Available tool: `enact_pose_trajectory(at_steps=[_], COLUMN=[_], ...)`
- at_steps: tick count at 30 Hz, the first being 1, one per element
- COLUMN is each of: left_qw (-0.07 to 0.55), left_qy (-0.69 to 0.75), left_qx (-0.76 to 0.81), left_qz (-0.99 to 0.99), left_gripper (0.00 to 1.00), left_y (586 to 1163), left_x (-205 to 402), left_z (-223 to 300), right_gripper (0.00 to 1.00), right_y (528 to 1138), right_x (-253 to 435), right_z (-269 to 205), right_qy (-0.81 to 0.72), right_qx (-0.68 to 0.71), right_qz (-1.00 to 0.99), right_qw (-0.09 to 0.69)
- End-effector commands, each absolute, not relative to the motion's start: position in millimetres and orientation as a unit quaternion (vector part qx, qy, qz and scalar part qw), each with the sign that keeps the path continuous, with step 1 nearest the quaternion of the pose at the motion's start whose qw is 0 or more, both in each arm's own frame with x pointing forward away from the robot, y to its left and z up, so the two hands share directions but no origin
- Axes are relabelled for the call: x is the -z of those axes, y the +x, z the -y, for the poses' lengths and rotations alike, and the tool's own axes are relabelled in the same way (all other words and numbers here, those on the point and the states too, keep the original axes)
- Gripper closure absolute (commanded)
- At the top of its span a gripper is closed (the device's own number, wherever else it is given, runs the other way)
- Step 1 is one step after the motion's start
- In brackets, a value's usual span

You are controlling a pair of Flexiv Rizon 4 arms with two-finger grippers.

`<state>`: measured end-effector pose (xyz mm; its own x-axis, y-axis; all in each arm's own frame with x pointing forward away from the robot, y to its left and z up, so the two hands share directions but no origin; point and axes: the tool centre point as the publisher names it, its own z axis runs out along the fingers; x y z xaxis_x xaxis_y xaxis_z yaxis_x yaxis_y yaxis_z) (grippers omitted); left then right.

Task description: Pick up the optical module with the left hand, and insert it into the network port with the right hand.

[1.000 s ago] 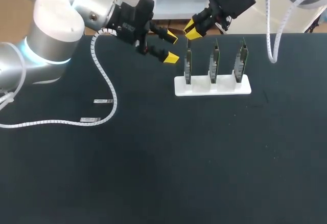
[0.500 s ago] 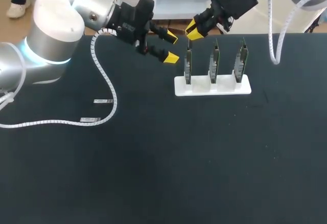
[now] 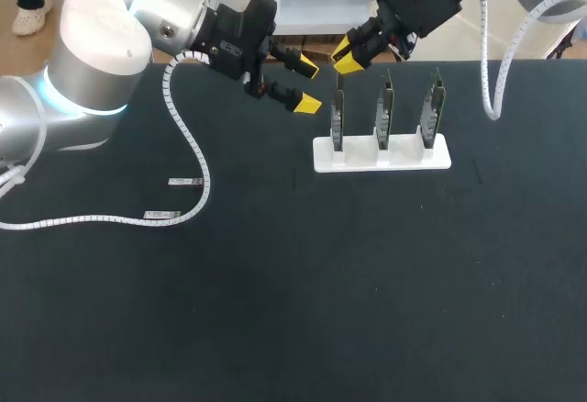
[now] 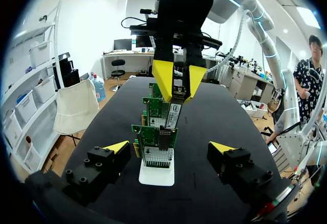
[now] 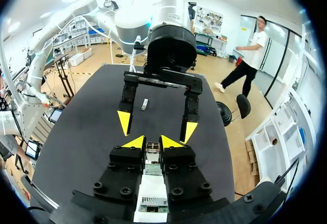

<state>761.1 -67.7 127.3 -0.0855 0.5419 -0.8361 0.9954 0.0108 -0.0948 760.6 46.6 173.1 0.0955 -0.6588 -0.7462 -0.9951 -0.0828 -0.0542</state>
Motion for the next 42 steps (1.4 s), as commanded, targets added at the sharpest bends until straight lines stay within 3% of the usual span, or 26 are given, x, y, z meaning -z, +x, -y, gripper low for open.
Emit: enact_pose_trajectory(at_steps=[1,42], left_qw=[0.309,0.309], left_qy=[0.602,0.602], left_qx=[0.366,0.366], left_qz=[-0.639,-0.639], left_gripper=[0.00,0.00], left_y=[763.0,763.0], left_x=[-126.9,-126.9], left_z=[68.1,68.1], right_gripper=[1.00,1.00], right_y=[760.1,762.6], right_x=[-172.5,-178.4], right_z=[-47.1,-43.8], right_qy=[-0.677,-0.677], right_qx=[-0.283,-0.280], right_qz=[-0.610,-0.607], right_qw=[0.298,0.309])
